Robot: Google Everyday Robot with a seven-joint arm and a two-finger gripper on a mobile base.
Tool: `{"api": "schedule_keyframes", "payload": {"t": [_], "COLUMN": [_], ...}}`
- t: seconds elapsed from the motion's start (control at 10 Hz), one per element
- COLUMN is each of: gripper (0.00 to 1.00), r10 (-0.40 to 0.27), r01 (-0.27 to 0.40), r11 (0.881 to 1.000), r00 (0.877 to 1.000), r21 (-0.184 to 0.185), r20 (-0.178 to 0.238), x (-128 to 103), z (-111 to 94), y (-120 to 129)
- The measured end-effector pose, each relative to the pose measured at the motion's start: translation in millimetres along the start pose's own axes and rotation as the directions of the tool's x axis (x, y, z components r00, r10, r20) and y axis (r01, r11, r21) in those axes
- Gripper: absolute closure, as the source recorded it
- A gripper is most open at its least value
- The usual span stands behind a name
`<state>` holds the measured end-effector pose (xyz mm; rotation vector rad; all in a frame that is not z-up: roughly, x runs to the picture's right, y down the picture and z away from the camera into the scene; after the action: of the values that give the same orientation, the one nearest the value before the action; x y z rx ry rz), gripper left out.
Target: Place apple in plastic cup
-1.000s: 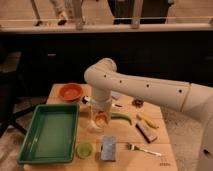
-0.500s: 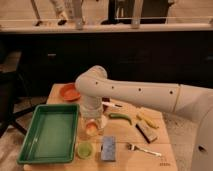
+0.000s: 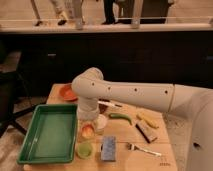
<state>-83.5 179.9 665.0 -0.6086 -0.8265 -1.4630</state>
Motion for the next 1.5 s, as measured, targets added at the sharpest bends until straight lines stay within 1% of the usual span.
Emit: {"api": "schedule_keyframes", "payload": {"t": [0.2, 0.3, 0.4, 0.5, 0.7, 1.1, 1.3, 1.5], "gripper": [0.78, 0.78, 0.78, 0.78, 0.78, 0.78, 0.78, 0.78], "r10": [0.000, 0.008, 0.030, 0.039, 0.052, 0.040, 0.025, 0.011], "r01": [0.000, -0.008, -0.030, -0.039, -0.051, -0.038, -0.024, -0.011], "r11": [1.000, 1.000, 1.000, 0.999, 0.999, 0.999, 1.000, 1.000], "r00": [1.000, 1.000, 0.998, 0.993, 0.990, 0.989, 0.990, 0.989], "r21": [0.000, 0.002, -0.002, 0.000, -0.007, -0.016, -0.008, -0.002], "r20": [0.004, 0.016, 0.062, 0.108, 0.131, 0.141, 0.140, 0.150], "x": [0.2, 0.2, 0.0, -2.8, -9.1, -23.3, -27.0, -30.3], "z": [0.3, 0.9, 6.1, 13.1, 18.4, 28.5, 35.6, 46.3], "y": [-0.2, 1.3, 4.8, 1.2, 1.2, -13.3, -21.7, -27.8]}}
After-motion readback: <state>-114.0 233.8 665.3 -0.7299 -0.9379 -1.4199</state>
